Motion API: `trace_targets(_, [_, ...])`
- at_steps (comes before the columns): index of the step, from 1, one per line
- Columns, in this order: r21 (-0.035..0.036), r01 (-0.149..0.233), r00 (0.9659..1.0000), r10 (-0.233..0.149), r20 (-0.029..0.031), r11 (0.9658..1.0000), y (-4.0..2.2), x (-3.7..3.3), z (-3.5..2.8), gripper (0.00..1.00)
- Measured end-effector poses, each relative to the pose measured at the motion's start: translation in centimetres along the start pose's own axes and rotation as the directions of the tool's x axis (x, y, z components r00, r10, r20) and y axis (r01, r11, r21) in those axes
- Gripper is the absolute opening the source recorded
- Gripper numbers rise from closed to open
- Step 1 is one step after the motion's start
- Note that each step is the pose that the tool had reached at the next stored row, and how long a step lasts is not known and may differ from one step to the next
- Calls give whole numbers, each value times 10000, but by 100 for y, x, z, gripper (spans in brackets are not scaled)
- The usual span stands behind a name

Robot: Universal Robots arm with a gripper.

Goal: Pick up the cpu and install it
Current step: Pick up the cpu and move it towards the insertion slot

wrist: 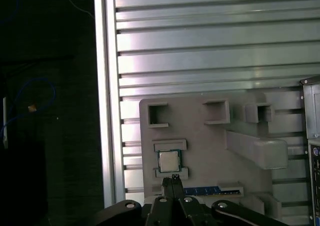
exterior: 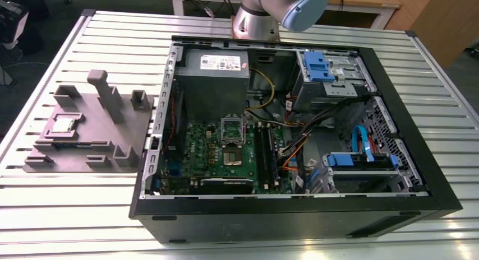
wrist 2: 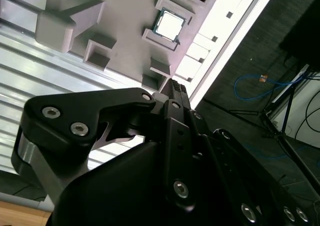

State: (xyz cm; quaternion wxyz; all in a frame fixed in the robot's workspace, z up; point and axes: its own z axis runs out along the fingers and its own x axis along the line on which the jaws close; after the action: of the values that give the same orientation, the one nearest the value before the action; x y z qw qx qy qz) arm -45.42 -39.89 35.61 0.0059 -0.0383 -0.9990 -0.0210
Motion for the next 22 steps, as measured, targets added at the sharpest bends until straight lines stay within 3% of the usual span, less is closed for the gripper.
trace_targets(10, [0, 0, 10000, 0, 0, 10000, 0, 2, 0, 11])
trace_targets(12, [0, 1, 10000, -1, 0, 10000, 0, 2, 0, 16])
trace_targets(14, [0, 0, 10000, 0, 0, 10000, 0, 3, 0, 29])
trace_targets(15, [0, 0, 10000, 0, 0, 10000, 0, 3, 0, 29])
trace_targets(17, [0, 0, 10000, 0, 0, 10000, 0, 3, 0, 41])
trace_targets(18, [0, 0, 10000, 0, 0, 10000, 0, 4, 0, 41])
trace_targets(20, [0, 1, 10000, -1, 0, 10000, 0, 4, 0, 53])
trace_targets(22, [1, 25, 10000, -25, -1, 10000, 0, 4, 2, 53])
